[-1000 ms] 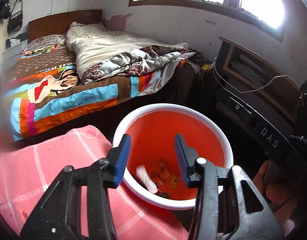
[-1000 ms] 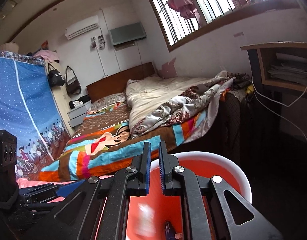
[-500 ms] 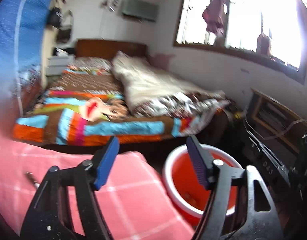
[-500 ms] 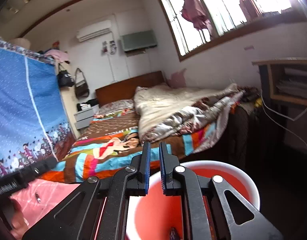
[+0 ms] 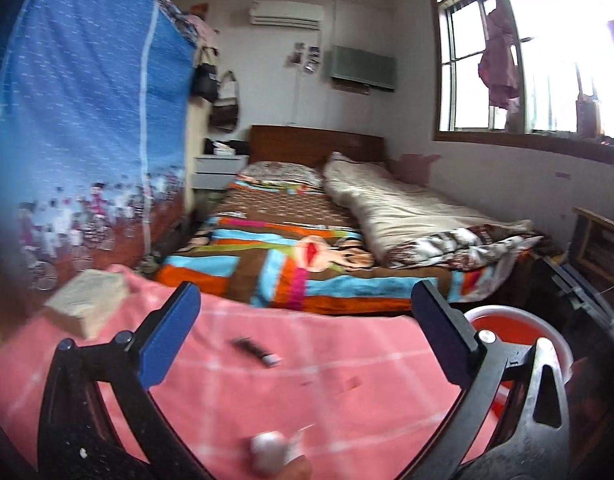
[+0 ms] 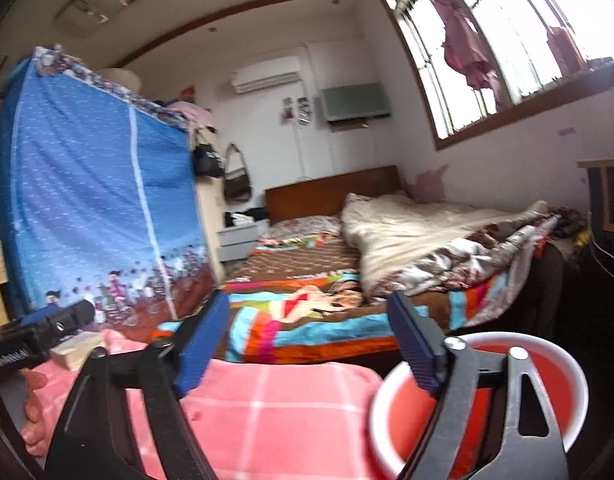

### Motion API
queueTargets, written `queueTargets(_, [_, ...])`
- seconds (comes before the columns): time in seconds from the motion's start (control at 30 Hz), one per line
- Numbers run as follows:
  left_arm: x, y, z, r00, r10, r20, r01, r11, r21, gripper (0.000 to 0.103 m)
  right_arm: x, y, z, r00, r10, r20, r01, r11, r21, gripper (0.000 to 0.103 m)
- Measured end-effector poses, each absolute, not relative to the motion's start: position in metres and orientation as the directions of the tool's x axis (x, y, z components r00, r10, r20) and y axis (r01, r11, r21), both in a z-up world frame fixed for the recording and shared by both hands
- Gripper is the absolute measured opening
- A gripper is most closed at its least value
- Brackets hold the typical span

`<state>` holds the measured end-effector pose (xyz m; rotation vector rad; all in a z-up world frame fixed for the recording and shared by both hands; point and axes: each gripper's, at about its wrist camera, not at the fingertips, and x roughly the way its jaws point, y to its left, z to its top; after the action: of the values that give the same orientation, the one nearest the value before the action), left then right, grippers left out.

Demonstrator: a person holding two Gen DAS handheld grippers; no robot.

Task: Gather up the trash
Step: 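Move both grippers back over the bedspread toward the white packet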

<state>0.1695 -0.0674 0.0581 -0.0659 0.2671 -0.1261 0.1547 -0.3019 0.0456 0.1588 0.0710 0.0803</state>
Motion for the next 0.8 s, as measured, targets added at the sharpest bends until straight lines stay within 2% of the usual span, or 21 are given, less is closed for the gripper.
queueTargets(0.1, [0.152, -0.042, 0.051, 0.968, -0.080, -0.239, 0.066, 0.996, -0.066, 0.095, 0.143, -0.282, 0.044, 0.992, 0.126, -0.023, -0.121, 0.982, 0.145, 0.103])
queueTargets(0.4, [0.118, 0.012, 0.039, 0.980, 0.004, -0.197, -0.015, 0.998, -0.056, 0.095, 0.130, -0.238, 0.036, 0.965, 0.263, 0.017, -0.263, 0.963, 0.065, 0.103])
queueTargets(0.53, [0.114, 0.023, 0.034, 0.976, 0.016, -0.216, -0.025, 0.999, -0.037, 0.095, 0.136, -0.213, 0.028, 0.949, 0.310, -0.058, -0.311, 0.950, -0.011, 0.103])
queueTargets(0.8, [0.121, 0.046, 0.018, 0.939, 0.029, -0.342, -0.056, 0.996, -0.070, 0.095, 0.154, -0.176, 0.002, 0.871, 0.402, -0.283, -0.435, 0.898, -0.063, 0.103])
